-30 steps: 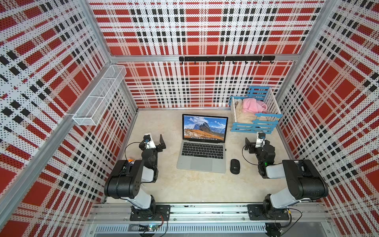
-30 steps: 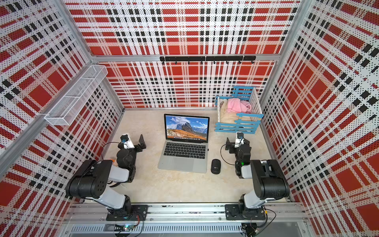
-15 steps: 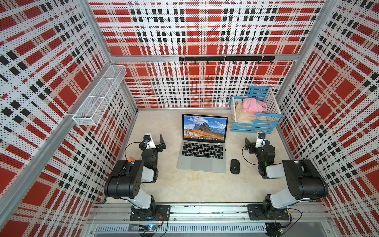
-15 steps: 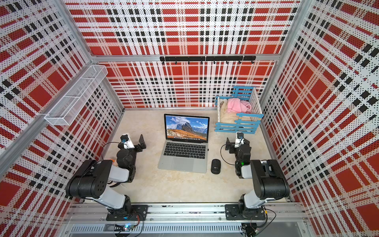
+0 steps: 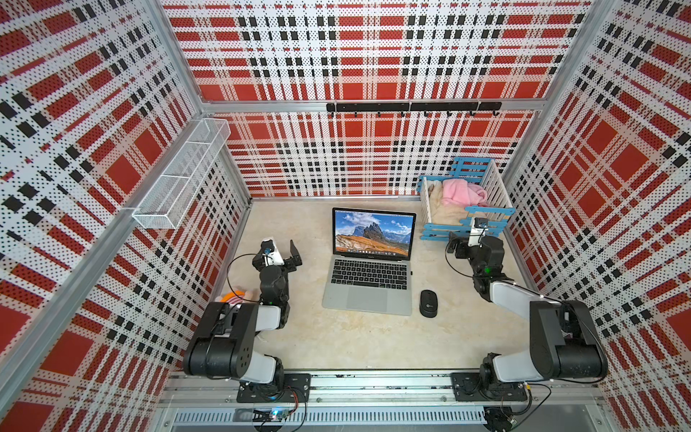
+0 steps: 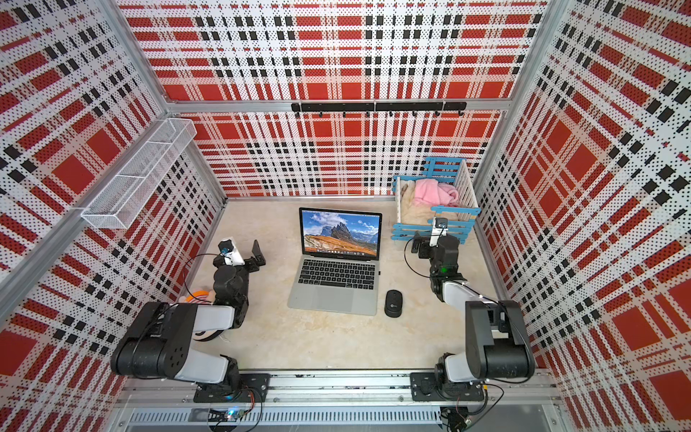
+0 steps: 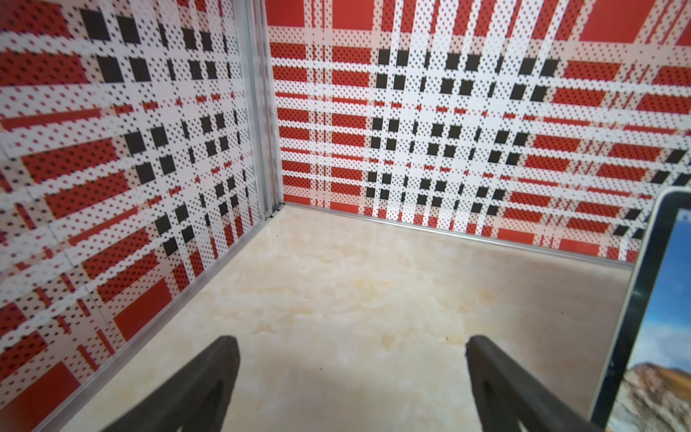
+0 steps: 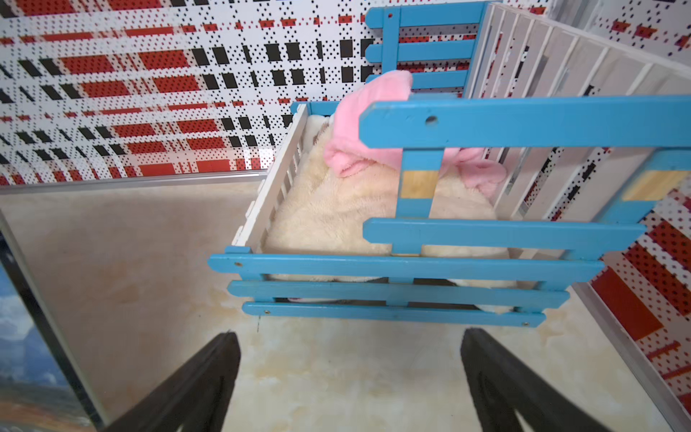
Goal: Remove the wireless mouse receiver from the laptop
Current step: Pick up the mouse from the center of the board.
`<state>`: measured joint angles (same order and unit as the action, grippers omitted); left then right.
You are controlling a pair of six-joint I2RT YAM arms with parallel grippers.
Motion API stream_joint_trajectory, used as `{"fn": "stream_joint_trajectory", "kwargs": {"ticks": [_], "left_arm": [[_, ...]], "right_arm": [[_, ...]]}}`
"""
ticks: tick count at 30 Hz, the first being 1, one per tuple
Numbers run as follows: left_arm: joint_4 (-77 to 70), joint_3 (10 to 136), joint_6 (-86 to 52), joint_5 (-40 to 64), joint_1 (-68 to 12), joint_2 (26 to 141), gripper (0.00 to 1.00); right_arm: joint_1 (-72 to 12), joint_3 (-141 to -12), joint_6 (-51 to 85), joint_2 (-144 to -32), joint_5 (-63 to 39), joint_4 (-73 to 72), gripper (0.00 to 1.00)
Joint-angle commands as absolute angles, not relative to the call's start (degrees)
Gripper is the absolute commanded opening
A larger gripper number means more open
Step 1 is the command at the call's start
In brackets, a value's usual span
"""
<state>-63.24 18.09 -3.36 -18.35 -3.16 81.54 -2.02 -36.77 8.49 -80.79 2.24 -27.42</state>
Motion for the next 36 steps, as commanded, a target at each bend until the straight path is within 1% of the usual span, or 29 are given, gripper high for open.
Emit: {"fn": "stream_joint_trajectory", "kwargs": {"ticks": [1, 4, 8, 10, 11, 13, 16, 19, 21, 23, 26, 28, 31, 36], "left_arm": [[-52.4, 20.4, -7.4, -24.2, -4.2, 76.5, 0.99], [-47.4, 21.7, -10.2, -19.6, -5.6, 72.3, 0.99], [-37.1, 25.9, -12.1, -19.1, -11.8, 68.3, 0.99], [-32.6, 27.6, -12.6, -16.5, -15.5, 66.9, 0.99], [-29.7, 28.6, -13.6, -16.9, -17.7, 66.2, 0.99], [-26.7, 29.0, -16.0, -14.0, -20.4, 65.0, 0.99], [-24.8, 27.3, -19.2, -10.9, -25.7, 63.0, 0.99], [-23.8, 25.6, -23.2, -8.7, -30.9, 62.5, 1.0], [-24.1, 24.5, -26.0, -7.1, -34.8, 63.2, 1.0], [-24.0, 24.0, -27.5, -6.2, -40.4, 65.0, 0.99], [-24.0, 23.8, -28.4, -6.8, -48.2, 67.7, 0.99], [-24.0, 23.6, -29.0, -7.2, -51.3, 69.1, 0.99], [-24.1, 23.8, -28.9, -7.2, -53.6, 70.7, 0.99], [-24.2, 23.8, -28.1, -7.2, -54.1, 72.0, 0.99]], "right_arm": [[-5.4, -40.2, 14.3, -78.7, 3.7, -5.9, 1.0], [-10.2, -42.4, 17.5, -76.3, 6.3, 5.9, 1.0], [-16.8, -43.7, 24.8, -71.8, 13.4, 20.2, 1.0], [-18.9, -43.4, 29.4, -69.5, 14.8, 25.5, 1.0], [-19.9, -42.5, 31.0, -68.2, 13.9, 27.0, 1.0], [-22.2, -40.5, 35.1, -66.2, 13.3, 29.0, 1.0], [-25.0, -38.5, 38.0, -64.4, 14.0, 31.5, 1.0], [-27.0, -35.9, 39.4, -63.3, 12.6, 30.1, 1.0], [-28.5, -33.8, 40.7, -63.6, 12.2, 28.0, 0.99], [-29.7, -32.7, 41.9, -65.1, 12.1, 26.6, 0.97], [-31.5, -32.0, 42.9, -66.5, 12.7, 25.5, 0.96], [-32.3, -32.0, 43.2, -67.4, 13.2, 25.1, 0.95], [-33.5, -32.4, 43.8, -69.2, 14.0, 25.3, 0.94], [-35.7, -32.2, 44.9, -70.1, 15.7, 24.7, 0.92]]}}
